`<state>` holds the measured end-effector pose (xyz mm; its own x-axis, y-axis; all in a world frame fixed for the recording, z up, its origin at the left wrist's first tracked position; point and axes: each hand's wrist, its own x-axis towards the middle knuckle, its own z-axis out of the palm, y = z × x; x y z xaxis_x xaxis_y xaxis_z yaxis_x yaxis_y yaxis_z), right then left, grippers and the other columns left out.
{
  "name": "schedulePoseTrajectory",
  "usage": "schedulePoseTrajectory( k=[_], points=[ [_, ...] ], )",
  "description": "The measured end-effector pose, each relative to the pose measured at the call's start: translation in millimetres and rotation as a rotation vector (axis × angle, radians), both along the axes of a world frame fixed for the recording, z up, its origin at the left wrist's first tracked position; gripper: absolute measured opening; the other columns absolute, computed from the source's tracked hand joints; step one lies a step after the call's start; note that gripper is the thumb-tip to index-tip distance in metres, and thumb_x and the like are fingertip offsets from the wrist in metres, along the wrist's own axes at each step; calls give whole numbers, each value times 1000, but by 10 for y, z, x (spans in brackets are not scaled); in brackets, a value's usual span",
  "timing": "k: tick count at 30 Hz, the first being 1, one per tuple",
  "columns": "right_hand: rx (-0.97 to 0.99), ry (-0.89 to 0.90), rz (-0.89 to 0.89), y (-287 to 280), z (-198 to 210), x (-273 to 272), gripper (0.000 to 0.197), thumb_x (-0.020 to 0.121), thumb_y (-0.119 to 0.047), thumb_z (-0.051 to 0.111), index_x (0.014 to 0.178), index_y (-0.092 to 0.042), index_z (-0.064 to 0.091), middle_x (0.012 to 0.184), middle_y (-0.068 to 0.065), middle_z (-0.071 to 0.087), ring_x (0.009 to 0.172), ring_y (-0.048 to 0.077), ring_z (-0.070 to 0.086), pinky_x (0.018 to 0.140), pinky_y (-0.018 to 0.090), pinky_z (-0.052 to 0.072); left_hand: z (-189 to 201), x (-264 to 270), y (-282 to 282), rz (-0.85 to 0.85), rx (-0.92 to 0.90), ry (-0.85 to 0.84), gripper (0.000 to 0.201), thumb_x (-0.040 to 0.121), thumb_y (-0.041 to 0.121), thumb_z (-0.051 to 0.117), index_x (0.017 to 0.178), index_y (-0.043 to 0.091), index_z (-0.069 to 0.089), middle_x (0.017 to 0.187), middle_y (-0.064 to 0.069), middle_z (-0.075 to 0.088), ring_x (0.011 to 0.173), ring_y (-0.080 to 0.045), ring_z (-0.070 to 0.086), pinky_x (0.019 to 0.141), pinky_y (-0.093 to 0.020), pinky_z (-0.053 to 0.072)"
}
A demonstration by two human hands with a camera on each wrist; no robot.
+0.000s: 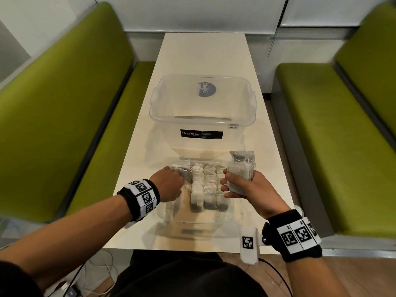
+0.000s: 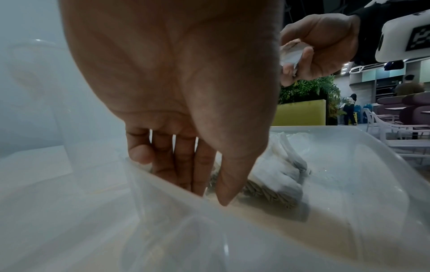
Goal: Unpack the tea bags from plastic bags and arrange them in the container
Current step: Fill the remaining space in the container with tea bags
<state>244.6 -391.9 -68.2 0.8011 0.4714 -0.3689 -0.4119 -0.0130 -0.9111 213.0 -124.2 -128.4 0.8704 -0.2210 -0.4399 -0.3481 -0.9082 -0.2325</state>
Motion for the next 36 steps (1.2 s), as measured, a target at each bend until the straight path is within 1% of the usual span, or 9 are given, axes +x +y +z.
schedulePoseTrajectory(
  k=[5, 7, 11, 13, 16, 20, 25, 31, 36],
  points=[
    [121, 173, 37, 4, 21, 3, 33, 100, 0, 38, 119, 5, 65, 113, 31, 71, 99, 42, 71, 82, 41, 64, 57, -9, 31, 5, -56, -4, 33, 95, 34, 48, 114, 17, 70, 134, -1, 61, 110, -24, 66, 96, -39, 47],
    [170, 216, 60, 8, 38, -4, 36, 100, 2, 34, 123, 9, 61, 117, 32, 70, 108, 47, 69, 87, 43, 63, 124, -22, 34, 44, -88, -3, 32, 96, 37, 49, 113, 19, 69, 128, 1, 64, 106, -24, 67, 93, -39, 49],
    [181, 200, 97, 20, 24, -30, 27, 104, -2, 48, 126, 6, 60, 122, 24, 72, 111, 42, 70, 85, 38, 63, 349, -22, 17, 233, -341, -100, 24, 96, 37, 52, 91, 22, 71, 92, 4, 73, 79, -21, 66, 73, -35, 55],
    [156, 156, 106, 31, 7, -37, 28, 102, -5, 54, 128, 5, 61, 122, 20, 73, 110, 39, 71, 84, 35, 63, 505, -25, 8, 325, -583, -146, 19, 97, 37, 58, 100, 26, 73, 95, 10, 73, 79, -11, 63, 69, -24, 49],
    [116, 68, 123, 47, 14, -44, 29, 99, -7, 61, 126, 1, 64, 120, 16, 74, 109, 36, 73, 82, 35, 63, 746, -49, -56, 418, -947, -147, 24, 97, 41, 65, 118, 30, 69, 105, 19, 71, 86, 1, 63, 71, -10, 44],
    [63, -8, 163, 100, 60, -59, 29, 94, -5, 68, 124, -5, 68, 115, 13, 76, 104, 33, 75, 76, 36, 64, 925, -100, -198, 474, -1205, -37, 39, 91, 44, 72, 127, 31, 64, 112, 17, 70, 97, -1, 67, 81, -14, 54],
    [53, -68, 150, 160, 76, -70, 31, 90, -9, 75, 121, -7, 71, 111, 12, 78, 98, 31, 76, 73, 35, 64, 956, -119, -274, 475, -1223, -63, 25, 89, 33, 78, 111, 23, 74, 94, 7, 75, 85, -9, 69, 77, -22, 55],
    [85, -46, 25, 149, 15, -70, 24, 93, -13, 70, 116, -6, 72, 108, 13, 79, 98, 35, 76, 78, 38, 65, 987, -150, -266, 573, -1246, -109, 16, 85, 27, 82, 99, 22, 77, 88, 3, 78, 84, -16, 74, 85, -42, 61],
    [101, -52, -10, 117, -31, -51, 24, 96, -9, 67, 120, -4, 71, 112, 13, 78, 102, 32, 76, 81, 39, 64, 1044, -166, -252, 622, -1217, -74, 17, 84, 23, 84, 99, 21, 77, 85, 3, 78, 80, -14, 74, 84, -41, 62]
  ],
)
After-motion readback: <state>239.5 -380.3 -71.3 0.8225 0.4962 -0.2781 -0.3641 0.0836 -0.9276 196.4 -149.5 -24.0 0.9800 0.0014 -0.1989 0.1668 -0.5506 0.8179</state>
